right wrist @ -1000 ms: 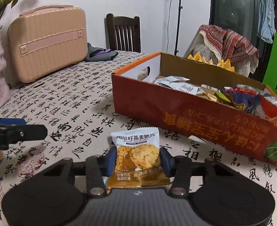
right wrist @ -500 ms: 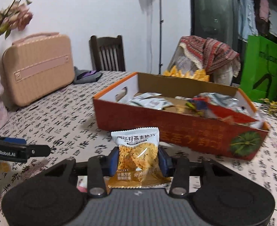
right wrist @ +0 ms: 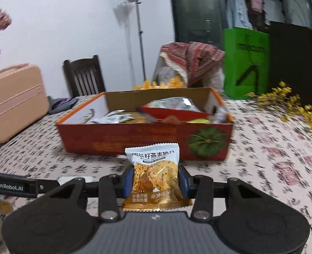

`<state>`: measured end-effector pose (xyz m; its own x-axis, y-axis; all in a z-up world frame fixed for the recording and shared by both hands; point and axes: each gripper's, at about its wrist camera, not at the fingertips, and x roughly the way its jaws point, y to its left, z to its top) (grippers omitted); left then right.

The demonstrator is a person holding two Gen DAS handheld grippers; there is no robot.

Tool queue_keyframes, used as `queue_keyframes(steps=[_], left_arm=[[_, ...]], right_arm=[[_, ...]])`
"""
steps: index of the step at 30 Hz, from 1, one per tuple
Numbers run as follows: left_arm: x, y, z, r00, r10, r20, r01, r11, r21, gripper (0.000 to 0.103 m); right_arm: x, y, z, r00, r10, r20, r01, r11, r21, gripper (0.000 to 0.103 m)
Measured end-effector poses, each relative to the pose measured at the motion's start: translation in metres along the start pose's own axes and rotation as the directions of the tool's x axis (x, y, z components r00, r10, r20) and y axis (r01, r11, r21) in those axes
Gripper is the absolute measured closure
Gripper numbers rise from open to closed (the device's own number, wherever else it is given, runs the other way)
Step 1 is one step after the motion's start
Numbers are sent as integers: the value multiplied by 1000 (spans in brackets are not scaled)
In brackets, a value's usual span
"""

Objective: Organize snacks
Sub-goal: 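Grasp a pink fish-tofu packet with the left gripper while the right lifts its bag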

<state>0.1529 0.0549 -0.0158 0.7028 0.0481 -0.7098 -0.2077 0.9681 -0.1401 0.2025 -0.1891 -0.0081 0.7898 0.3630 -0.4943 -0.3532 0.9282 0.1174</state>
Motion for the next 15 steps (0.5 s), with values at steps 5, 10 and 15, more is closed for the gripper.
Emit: queue_keyframes(steps=[5, 10, 15], left_arm=[[8, -30, 3, 998, 53, -22, -53, 999, 9, 0], [19, -48, 3, 992, 114, -47, -115, 993, -11, 0], [25, -59, -3, 977, 213, -24, -213, 977, 0, 0]], right_arm=[[-1, -22, -6, 999, -32, 23, 30, 998, 51, 61], [1, -28, -9, 999, -21, 38, 18, 997, 73, 61], [0, -32, -11, 999, 6, 46, -10, 995, 98, 61]])
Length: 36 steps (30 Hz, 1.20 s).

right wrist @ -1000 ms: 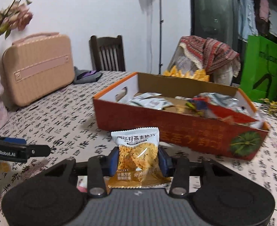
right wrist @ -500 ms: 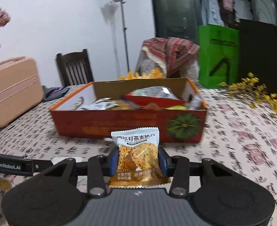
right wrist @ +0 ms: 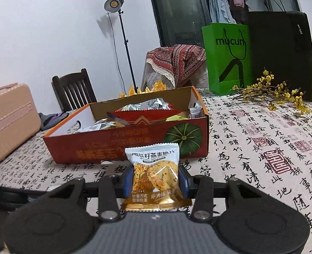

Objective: Organize snacks
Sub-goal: 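Grasp a pink fish-tofu packet with the left gripper while the right lifts its bag, then carry both packets over the box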

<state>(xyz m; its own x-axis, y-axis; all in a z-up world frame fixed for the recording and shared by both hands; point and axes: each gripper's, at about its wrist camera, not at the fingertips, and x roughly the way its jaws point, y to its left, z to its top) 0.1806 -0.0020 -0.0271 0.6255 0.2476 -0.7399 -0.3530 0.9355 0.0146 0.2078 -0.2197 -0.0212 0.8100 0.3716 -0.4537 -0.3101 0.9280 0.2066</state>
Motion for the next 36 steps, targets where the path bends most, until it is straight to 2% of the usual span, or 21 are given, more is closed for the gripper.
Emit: queue_keyframes(steps=[5, 7, 9, 11, 27, 36], left_arm=[[-3, -1, -3, 1000, 10, 9, -10, 1000, -18, 3], [-6, -2, -4, 1000, 1, 19, 0, 1000, -11, 11], [-12, -5, -6, 999, -13, 32, 13, 1000, 4, 28], [-15, -9, -8, 998, -32, 50, 31, 999, 27, 34], [-20, 1, -11, 994, -78, 81, 75, 997, 30, 36], [-39, 8, -5, 984, -89, 153, 84, 996, 38, 36]], right_arm=[[-2, 1, -2, 1000, 21, 8, -21, 1000, 8, 60], [-4, 1, -3, 1000, 24, 13, -24, 1000, 10, 60], [-4, 1, -2, 1000, 26, 15, -26, 1000, 15, 60], [-5, 0, -3, 1000, 25, 16, -26, 1000, 18, 60], [-4, 1, -4, 1000, 12, 15, -12, 1000, 12, 60], [-9, 6, -4, 999, 22, 42, -22, 1000, -8, 60]])
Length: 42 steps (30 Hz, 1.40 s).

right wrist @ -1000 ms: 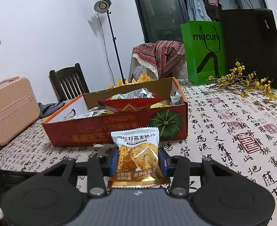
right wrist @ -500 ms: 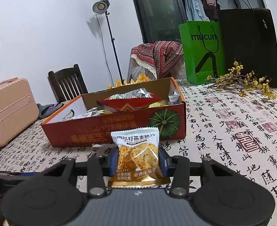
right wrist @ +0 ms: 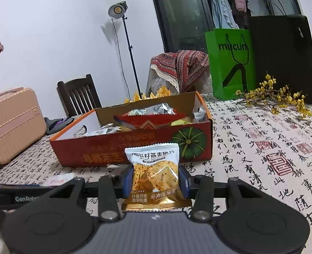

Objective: Organize snacks
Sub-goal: 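Carry both packets over the box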

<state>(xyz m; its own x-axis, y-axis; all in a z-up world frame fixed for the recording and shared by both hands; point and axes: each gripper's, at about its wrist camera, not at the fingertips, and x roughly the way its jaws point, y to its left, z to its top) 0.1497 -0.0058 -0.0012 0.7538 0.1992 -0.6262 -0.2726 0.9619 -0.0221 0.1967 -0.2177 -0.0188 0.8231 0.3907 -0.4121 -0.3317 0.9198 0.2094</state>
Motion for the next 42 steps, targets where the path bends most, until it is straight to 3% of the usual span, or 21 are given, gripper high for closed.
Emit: queue_keyframes(steps=[9, 20, 42], left_arm=[[-17, 5, 19, 997, -40, 71, 40, 999, 1, 36], [-29, 4, 57, 983, -84, 165, 85, 996, 1, 36], [29, 0, 131, 967, -135, 217, 146, 989, -33, 36]], right_arm=[[-11, 8, 10, 999, 0, 38, 1, 1000, -21, 60], [-16, 21, 44, 994, -8, 105, 11, 999, -37, 60], [68, 38, 119, 992, -58, 112, 63, 997, -41, 60]])
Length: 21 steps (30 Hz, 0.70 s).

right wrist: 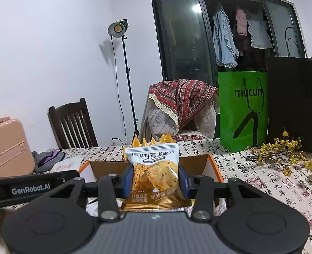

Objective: Organize snacks
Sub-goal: 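Carry both packets over the box, then open both grippers to drop the packets into the box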

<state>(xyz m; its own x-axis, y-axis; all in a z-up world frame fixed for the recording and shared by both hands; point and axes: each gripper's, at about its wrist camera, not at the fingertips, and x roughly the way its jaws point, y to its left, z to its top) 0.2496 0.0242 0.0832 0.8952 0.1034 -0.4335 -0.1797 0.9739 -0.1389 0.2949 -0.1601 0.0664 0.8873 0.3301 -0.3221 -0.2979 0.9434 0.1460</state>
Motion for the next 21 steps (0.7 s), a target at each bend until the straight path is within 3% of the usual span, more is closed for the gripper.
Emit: queue_keyframes(steps=[6, 13, 21], left_arm=[[29, 1, 9, 1000, 16, 1, -16, 1000, -16, 36], [56, 5, -3, 999, 41, -5, -41, 999, 2, 36], [64, 9, -10, 999, 50, -17, -50, 999, 16, 36]], right_arm=[[32, 1, 5, 1000, -12, -21, 12, 1000, 7, 60], [50, -11, -11, 1000, 3, -11, -3, 999, 36, 60], [55, -12, -21, 1000, 6, -26, -6, 1000, 5, 60]])
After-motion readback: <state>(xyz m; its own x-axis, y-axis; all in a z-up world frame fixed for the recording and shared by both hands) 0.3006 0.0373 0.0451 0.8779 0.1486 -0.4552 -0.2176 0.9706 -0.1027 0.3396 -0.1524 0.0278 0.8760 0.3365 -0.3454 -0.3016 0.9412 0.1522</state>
